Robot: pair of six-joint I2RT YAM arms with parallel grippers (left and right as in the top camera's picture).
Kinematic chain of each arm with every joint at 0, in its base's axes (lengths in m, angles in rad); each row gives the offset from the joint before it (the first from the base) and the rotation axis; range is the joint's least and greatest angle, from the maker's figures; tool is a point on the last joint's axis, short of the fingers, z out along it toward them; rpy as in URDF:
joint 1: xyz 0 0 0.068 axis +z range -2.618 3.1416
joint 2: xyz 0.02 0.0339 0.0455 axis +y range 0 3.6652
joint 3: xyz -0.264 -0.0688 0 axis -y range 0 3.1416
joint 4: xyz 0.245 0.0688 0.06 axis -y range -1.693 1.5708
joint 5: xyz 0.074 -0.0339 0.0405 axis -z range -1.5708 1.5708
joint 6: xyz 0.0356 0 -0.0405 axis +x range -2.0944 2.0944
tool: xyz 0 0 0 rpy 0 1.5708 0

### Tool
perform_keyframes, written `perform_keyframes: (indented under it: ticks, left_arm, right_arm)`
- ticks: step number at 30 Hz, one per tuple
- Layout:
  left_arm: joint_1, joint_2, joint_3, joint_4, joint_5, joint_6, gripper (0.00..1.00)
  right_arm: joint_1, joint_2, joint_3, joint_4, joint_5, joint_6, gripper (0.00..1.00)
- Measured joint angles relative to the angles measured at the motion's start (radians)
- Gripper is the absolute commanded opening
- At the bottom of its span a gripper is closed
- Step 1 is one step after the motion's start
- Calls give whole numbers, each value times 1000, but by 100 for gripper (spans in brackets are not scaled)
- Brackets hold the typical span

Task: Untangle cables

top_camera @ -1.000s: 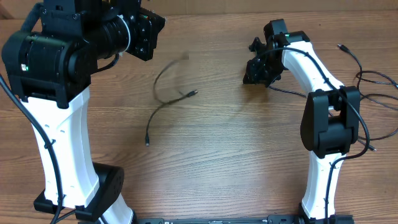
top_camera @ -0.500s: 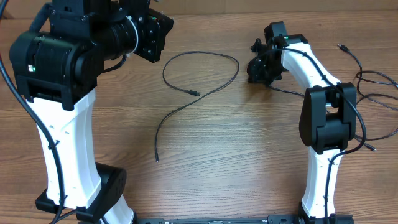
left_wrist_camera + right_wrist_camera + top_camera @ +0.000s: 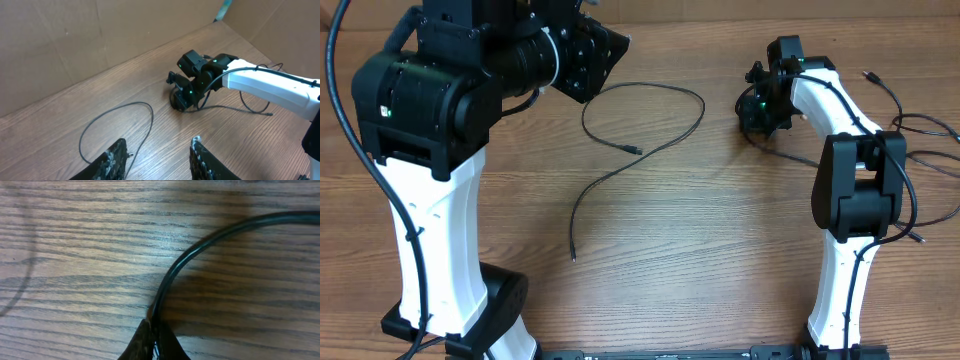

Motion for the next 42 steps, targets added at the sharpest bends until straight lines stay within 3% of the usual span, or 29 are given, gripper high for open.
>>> perform_keyframes:
  ticks: [8,23,24,25,26,28,29,34,38,42]
  left_arm:
    - [-5,111,0,0,4,-18,33]
    - [-23,124,0,-2,5,-18,37]
    - [-24,124,0,-2,4,-18,38]
    - [-24,124,0,-2,4,-18,37]
    - [-24,124,0,-3,4,-18,38]
    - [-24,124,0,-5,4,-18,37]
    - [-24,124,0,-5,4,-18,37]
    - [-24,124,0,-6,3,-18,33]
    - [-24,124,0,-27,-13,-19,23]
    - [-24,138,0,-74,-72,-23,18]
  right_arm:
    - [-62,0,2,-16,26,0,4]
    - [-603,8,28,-63,56,6,5]
    - [-626,11,35,-71,56,8,11]
    - [-663,19,57,-98,49,13,54]
    - [-696,27,86,-121,30,19,78]
    - [-735,43,177,-193,-45,12,95]
    - [-740,46,223,-220,-76,6,100]
    - [-661,44,546,-388,-215,-37,100]
    - [-433,-8,713,-497,-238,-64,100]
    - [-186,-45,723,-522,-158,-66,100]
